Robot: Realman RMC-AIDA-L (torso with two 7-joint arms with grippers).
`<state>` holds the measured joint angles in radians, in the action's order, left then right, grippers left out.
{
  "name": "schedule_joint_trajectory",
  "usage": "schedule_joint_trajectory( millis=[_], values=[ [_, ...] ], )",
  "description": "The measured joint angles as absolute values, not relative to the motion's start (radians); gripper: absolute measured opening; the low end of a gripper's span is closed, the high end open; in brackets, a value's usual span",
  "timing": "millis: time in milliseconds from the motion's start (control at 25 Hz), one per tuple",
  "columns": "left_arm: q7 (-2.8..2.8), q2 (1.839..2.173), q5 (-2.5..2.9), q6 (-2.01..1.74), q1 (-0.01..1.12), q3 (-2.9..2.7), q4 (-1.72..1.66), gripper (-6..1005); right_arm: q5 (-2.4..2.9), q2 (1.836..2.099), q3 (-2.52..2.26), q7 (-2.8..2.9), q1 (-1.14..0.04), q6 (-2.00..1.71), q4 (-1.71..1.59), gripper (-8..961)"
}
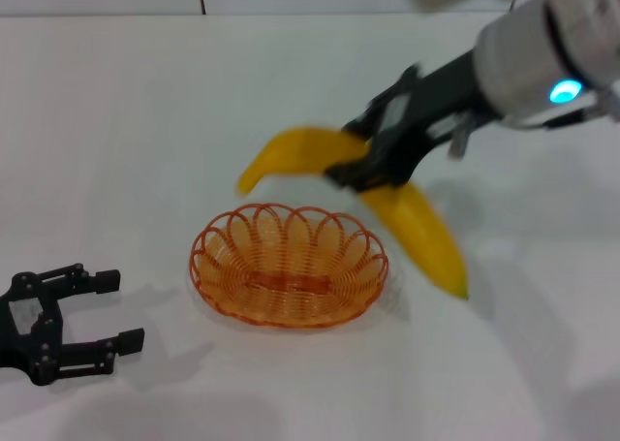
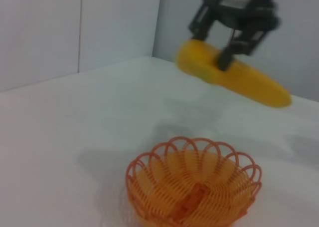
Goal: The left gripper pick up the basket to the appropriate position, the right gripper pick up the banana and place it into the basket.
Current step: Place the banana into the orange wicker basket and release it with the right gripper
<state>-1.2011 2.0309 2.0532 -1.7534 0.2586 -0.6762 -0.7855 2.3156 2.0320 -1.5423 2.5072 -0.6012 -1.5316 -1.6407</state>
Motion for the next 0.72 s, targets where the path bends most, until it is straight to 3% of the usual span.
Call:
schedule_joint_trajectory(
  millis=[440, 720],
  values=[
    [-1.201, 2.031, 2.056, -1.755, 0.267, -0.675, -0.785, 842, 2.304, 2.035, -1.778, 2.493, -0.642, -1.431, -1.614, 525],
    [-1.201, 2.031, 2.056, -1.755, 0.275, -0.675, -0.784, 842, 2.294, 2.042, -1.848, 2.502, -0.763, -1.363, -1.481, 529]
  ],
)
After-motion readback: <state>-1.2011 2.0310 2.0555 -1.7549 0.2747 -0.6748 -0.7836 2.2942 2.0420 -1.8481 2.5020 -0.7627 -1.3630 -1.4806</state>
